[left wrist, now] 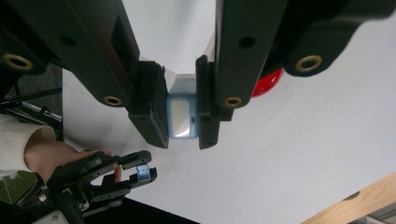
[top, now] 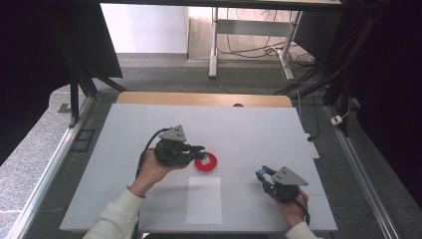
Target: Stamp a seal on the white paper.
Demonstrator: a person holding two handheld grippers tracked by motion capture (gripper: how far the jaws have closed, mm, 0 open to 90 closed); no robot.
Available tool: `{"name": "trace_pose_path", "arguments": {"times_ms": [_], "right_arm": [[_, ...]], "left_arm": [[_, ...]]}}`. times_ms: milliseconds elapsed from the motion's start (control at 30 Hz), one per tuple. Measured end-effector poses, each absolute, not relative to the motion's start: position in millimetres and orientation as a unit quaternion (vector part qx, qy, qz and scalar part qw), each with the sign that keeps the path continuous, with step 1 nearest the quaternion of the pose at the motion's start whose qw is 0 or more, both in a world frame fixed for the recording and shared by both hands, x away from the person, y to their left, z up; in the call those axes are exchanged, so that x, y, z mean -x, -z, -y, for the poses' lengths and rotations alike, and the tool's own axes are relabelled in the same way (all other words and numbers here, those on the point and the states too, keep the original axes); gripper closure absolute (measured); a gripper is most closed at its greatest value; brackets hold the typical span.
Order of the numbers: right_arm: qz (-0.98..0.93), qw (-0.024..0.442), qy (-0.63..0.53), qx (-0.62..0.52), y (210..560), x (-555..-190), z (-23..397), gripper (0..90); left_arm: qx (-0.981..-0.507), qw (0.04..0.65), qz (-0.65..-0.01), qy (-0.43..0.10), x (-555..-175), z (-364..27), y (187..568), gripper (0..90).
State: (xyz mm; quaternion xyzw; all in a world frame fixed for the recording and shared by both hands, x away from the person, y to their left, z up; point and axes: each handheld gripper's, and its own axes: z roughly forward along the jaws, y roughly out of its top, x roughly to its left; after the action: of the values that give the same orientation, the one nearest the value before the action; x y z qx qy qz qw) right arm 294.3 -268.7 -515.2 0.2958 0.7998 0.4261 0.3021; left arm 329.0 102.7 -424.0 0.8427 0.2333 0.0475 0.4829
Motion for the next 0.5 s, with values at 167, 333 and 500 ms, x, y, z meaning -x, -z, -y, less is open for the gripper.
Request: {"name": "trace_pose_path", "arguments": {"times_ms": [167, 333, 500], "right_arm": [[-0.797, 0.303, -0.429, -0.300, 514.8, -294.8, 270.1, 64.3], [-0.797, 0.303, -0.429, -0.298, 515.1, -294.4, 269.2, 64.3], [-0.797, 0.303, -0.429, -0.297, 514.7, -294.4, 269.8, 64.3]], "left_arm": [[-0.846, 0.480, -0.227, -0.043, -326.5, -100.1, 426.1, 75.0], [-0.851, 0.476, -0.219, -0.040, -322.2, -95.9, 429.0, 74.9], [-0.856, 0.468, -0.216, -0.035, -322.4, -92.2, 434.1, 74.9]]}}
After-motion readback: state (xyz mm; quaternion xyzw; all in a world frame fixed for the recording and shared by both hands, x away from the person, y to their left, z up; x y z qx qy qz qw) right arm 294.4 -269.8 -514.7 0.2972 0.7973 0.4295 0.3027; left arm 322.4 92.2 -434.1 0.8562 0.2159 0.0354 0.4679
